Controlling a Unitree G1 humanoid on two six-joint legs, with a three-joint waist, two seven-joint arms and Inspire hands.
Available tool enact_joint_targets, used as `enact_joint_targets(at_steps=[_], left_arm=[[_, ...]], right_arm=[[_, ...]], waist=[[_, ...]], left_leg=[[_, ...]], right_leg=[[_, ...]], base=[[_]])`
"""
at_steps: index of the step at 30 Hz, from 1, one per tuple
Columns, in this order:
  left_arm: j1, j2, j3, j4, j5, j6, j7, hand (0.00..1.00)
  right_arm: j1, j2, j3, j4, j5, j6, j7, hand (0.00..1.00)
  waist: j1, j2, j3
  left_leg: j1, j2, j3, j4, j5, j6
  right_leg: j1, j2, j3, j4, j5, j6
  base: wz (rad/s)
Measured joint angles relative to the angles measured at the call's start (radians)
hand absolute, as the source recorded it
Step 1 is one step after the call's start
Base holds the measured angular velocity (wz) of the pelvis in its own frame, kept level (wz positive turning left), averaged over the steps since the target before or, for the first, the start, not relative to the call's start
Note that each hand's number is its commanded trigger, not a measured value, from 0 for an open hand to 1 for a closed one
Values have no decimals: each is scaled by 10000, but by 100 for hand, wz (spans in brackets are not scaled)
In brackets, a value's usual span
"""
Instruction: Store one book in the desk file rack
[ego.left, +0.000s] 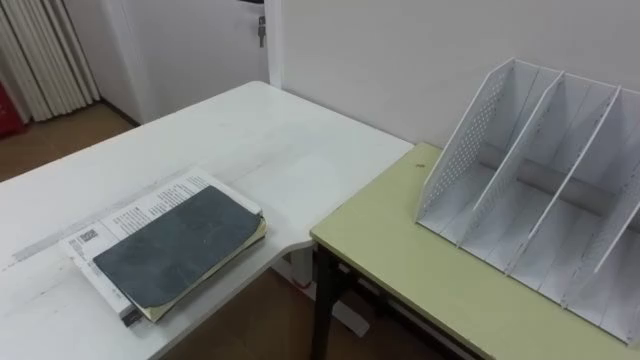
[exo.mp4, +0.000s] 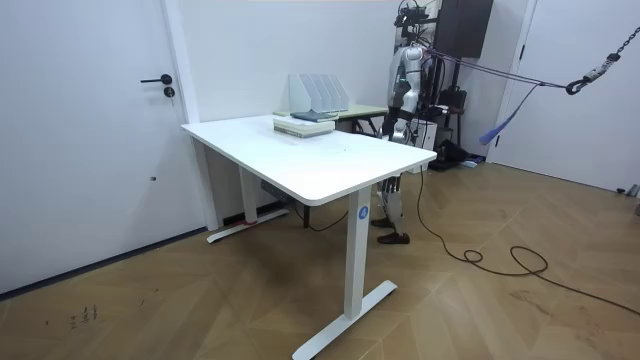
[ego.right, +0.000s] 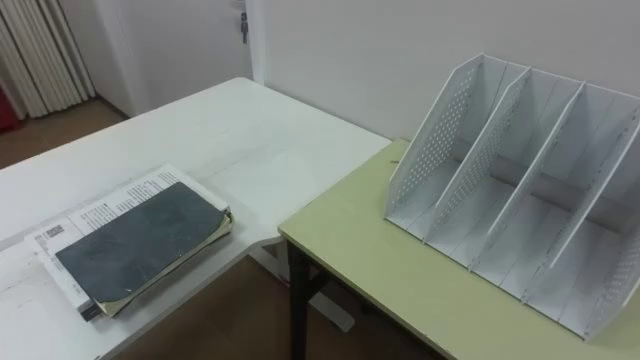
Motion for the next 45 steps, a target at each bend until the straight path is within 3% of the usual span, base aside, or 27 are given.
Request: enact_joint_targets(at_steps=[24,30,34,38,42,45], left_arm=[[-26,1,-12,-54,215,-88,87,0],[-219,8,-40,-332,1073,-132,107,0],[-162,86,-362,-1693,2149,-153,111,0],[-492,242,-683,-2358,2667,-897,507,0],[-598,286,-1522,-3316,3410,-1042,630,0],[-620,199,-2004,-4273,3809,-1442,662,0]], right_arm=[[-13,1,2,26,-22,-119,-5,0],[-53,1,81,214,-42,-218,3,0],[-84,-49,78,212,-177,-390,2,0],[-419,-45,102,215,-593,-743,-11,0],[-508,-56,379,163,-900,-849,-2,0],[-546,-56,386,113,-1219,-970,90,0]], waist=[[-37,52,2],[-41,45,21],[-79,16,43],[-425,5,52],[-608,-13,48],[-615,-14,49]], left_leg=[[7,1,4,-31,0,0],[-14,2,-7,-43,0,0],[-41,-4,-31,-55,0,0],[-83,-11,-43,-65,2,3],[-74,-20,-43,-144,5,7],[-77,-25,0,-143,8,8]], right_leg=[[19,1,-32,-48,5,-4],[-27,9,-3,-23,0,-3],[-51,9,-7,-25,8,-2],[-67,1,-36,-43,8,1],[-83,10,-20,-76,11,8],[-57,3,19,-63,14,12]], base=[[0],[0],[0],[1],[-1],[-8]])
